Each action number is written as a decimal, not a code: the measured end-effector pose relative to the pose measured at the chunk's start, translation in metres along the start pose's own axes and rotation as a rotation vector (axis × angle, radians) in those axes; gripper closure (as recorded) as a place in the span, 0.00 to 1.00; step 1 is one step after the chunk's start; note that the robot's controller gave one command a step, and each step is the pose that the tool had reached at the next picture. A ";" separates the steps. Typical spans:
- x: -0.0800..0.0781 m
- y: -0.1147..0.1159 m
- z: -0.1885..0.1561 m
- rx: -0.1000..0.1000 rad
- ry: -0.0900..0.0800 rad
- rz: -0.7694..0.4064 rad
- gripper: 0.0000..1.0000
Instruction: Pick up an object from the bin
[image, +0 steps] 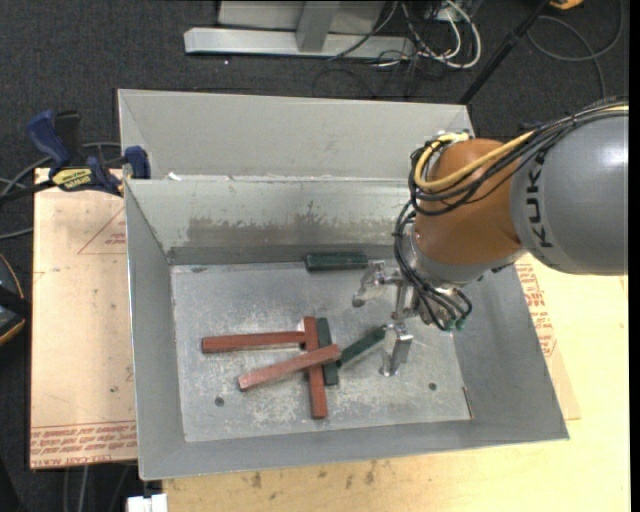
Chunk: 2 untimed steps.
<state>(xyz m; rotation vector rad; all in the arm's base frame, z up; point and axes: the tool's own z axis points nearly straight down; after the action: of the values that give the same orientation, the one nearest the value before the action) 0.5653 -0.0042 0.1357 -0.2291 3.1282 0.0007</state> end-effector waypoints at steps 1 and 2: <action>-0.013 0.020 0.059 -0.001 -0.013 -0.358 1.00; -0.013 0.020 0.059 -0.001 -0.013 -0.358 1.00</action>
Offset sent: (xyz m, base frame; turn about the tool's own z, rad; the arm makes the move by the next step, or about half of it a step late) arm 0.0000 0.0000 0.0000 0.0000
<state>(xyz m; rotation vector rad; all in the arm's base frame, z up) 0.5756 0.0179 0.0773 -0.7792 3.0247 0.0020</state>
